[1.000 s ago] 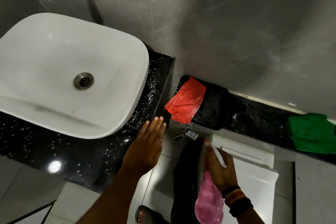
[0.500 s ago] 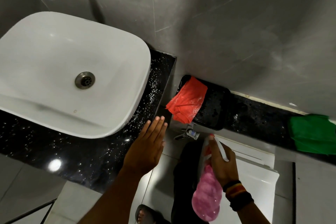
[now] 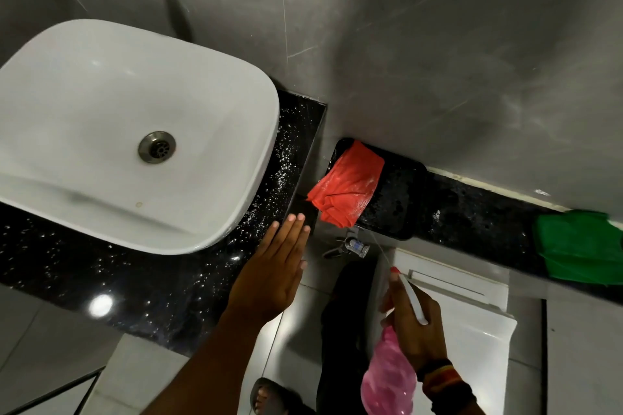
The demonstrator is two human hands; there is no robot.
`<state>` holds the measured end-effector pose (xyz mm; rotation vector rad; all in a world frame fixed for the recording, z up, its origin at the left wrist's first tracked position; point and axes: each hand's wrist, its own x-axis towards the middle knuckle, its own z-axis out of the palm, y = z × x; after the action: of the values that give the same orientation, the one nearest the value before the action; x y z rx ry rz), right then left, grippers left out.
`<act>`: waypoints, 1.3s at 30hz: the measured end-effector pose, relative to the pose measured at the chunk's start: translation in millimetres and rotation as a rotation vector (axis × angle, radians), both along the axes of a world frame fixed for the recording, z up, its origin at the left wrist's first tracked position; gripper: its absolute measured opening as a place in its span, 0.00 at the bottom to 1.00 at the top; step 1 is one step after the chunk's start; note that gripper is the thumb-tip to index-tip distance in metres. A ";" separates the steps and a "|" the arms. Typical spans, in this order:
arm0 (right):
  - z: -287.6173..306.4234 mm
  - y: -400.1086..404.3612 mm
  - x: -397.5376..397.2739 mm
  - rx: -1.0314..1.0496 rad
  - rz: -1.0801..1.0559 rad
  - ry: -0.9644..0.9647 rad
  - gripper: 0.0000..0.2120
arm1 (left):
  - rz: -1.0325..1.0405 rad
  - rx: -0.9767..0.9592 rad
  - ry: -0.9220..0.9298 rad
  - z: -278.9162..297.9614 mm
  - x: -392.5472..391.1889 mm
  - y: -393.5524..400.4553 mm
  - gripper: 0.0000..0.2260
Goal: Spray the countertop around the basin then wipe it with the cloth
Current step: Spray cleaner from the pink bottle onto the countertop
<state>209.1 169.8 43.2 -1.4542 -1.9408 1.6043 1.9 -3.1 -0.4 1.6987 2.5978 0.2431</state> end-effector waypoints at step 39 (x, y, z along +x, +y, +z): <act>25.5 93.0 -25.4 0.326 -0.161 0.211 0.17 | 0.015 -0.080 0.055 4.3 1.3 2.0 0.28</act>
<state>183.7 262.8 68.8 -1.2229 -1.8125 1.2459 3.2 -1.0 3.9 1.6833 2.6213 0.0921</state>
